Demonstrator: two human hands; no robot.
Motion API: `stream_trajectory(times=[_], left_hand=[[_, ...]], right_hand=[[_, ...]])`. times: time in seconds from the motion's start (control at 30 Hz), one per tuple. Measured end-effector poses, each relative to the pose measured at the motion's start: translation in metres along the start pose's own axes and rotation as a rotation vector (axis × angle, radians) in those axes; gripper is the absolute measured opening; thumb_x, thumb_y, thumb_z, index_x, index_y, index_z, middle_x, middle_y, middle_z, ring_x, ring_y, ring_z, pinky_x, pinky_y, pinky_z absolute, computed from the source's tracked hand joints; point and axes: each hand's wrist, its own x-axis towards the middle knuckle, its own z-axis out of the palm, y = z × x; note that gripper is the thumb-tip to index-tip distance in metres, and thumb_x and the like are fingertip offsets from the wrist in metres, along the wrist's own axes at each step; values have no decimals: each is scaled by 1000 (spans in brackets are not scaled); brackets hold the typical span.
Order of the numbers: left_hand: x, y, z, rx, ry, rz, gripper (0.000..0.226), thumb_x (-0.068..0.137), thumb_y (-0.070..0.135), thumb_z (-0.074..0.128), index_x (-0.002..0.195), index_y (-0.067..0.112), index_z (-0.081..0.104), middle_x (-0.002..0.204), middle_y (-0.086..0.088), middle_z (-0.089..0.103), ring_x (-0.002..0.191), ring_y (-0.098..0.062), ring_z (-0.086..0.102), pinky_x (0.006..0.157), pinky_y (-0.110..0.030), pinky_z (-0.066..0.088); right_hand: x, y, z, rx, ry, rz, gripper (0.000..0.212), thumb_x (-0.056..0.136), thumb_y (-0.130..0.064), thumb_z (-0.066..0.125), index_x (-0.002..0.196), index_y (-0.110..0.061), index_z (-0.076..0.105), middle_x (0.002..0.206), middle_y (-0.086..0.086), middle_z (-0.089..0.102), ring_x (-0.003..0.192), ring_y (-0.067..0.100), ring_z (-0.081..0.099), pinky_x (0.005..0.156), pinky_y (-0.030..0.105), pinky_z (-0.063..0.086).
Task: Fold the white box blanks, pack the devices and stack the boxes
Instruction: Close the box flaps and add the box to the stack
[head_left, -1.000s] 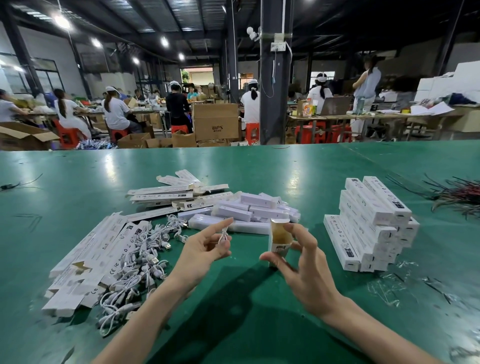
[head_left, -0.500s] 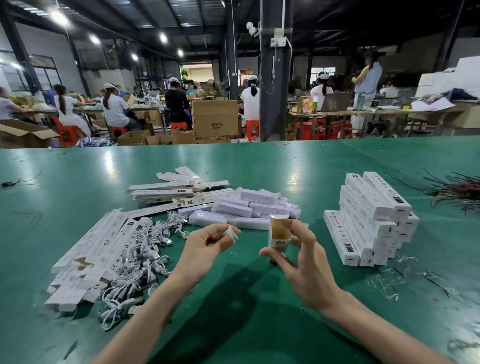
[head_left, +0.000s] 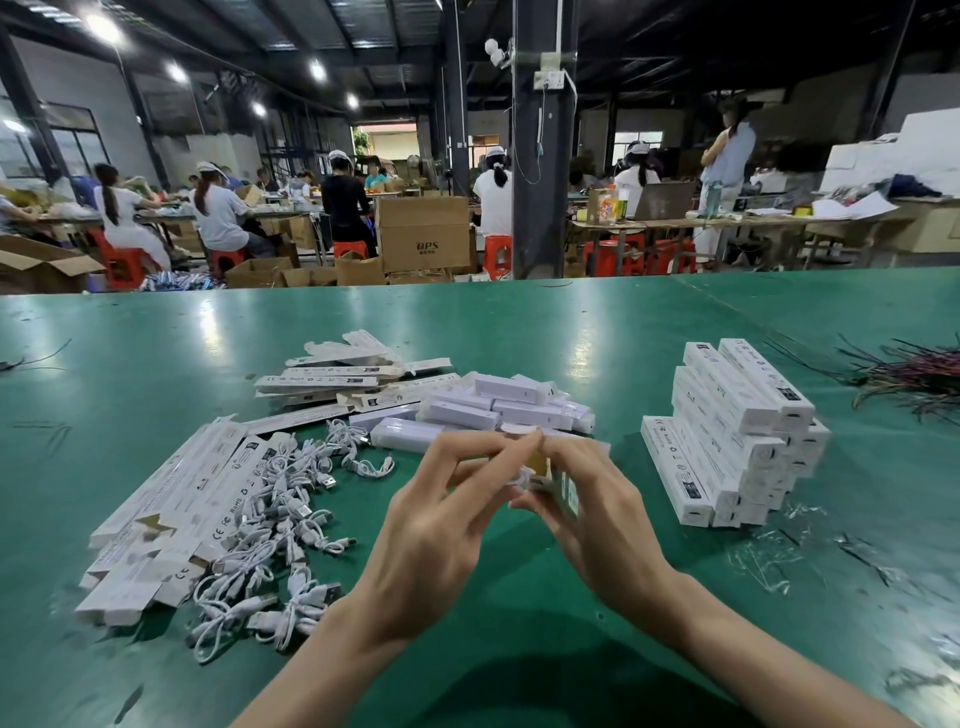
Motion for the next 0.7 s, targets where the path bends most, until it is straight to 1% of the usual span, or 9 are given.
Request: stream_trajectory(times=[0.07, 0.13, 0.23, 0.33, 0.43, 0.5, 0.6, 0.67, 0.7], left_hand=[[-2, -3, -2, 19, -8, 57, 34, 92, 8, 60, 126, 6, 57, 113, 0, 54, 105, -1, 57, 90, -11, 46], [-3, -8, -3, 44, -6, 87, 27, 93, 15, 57, 119, 11, 51, 114, 2, 55, 98, -8, 61, 82, -18, 52], [-5, -12, -4, 42, 32, 48, 20, 92, 17, 59, 110, 14, 50, 111, 3, 58, 90, -12, 64, 73, -26, 55], [-5, -17, -3, 74, 39, 67, 12, 91, 13, 62, 101, 13, 55, 108, 2, 62, 94, -14, 65, 83, -23, 53], [-4, -18, -3, 86, 22, 67, 13, 91, 9, 63, 103, 11, 59, 108, 0, 66, 97, -15, 64, 89, -21, 49], [-3, -17, -3, 92, 3, 54, 17, 90, 8, 63, 106, 9, 61, 111, 1, 66, 96, -14, 64, 88, -21, 49], [-8, -20, -3, 127, -54, 59, 16, 92, 12, 63, 102, 1, 70, 115, -1, 68, 99, -14, 64, 89, -22, 51], [-10, -18, -3, 108, -66, -80, 29, 98, 27, 55, 109, 5, 70, 119, 16, 63, 106, -3, 60, 91, -15, 47], [-11, -19, -2, 82, -61, -127, 32, 99, 32, 53, 110, 7, 69, 115, 23, 60, 107, 0, 58, 92, -13, 46]], right_hand=[[1, -3, -1, -7, -24, 3, 41, 88, -24, 65, 124, -13, 50, 106, -1, 60, 90, 20, 58, 80, 33, 49], [1, -5, 0, -26, -25, -31, 47, 85, -17, 68, 126, -16, 47, 101, 2, 62, 84, 26, 60, 76, 35, 50], [2, -10, 1, -44, -28, -34, 52, 79, -13, 73, 123, -19, 46, 97, -4, 57, 79, 25, 57, 70, 37, 49], [1, -12, 2, 0, -9, -49, 65, 78, -10, 74, 129, -28, 38, 99, -7, 53, 79, 26, 57, 72, 33, 49], [1, -12, 1, 24, -16, -45, 70, 77, -8, 75, 131, -31, 37, 102, -7, 55, 83, 24, 57, 75, 30, 49], [0, -12, 1, 19, -20, -40, 70, 76, -5, 76, 130, -29, 40, 104, -7, 56, 85, 23, 58, 75, 30, 49], [-1, -14, 1, 7, -28, -42, 65, 75, -2, 76, 127, -22, 45, 103, -6, 57, 83, 21, 57, 72, 30, 50], [-1, -15, 1, 7, -36, -34, 63, 74, -1, 77, 126, -20, 46, 102, -5, 58, 82, 20, 56, 71, 30, 49], [-1, -15, 0, 11, -34, -19, 63, 74, -1, 78, 125, -19, 47, 101, -4, 58, 82, 20, 55, 71, 29, 49]])
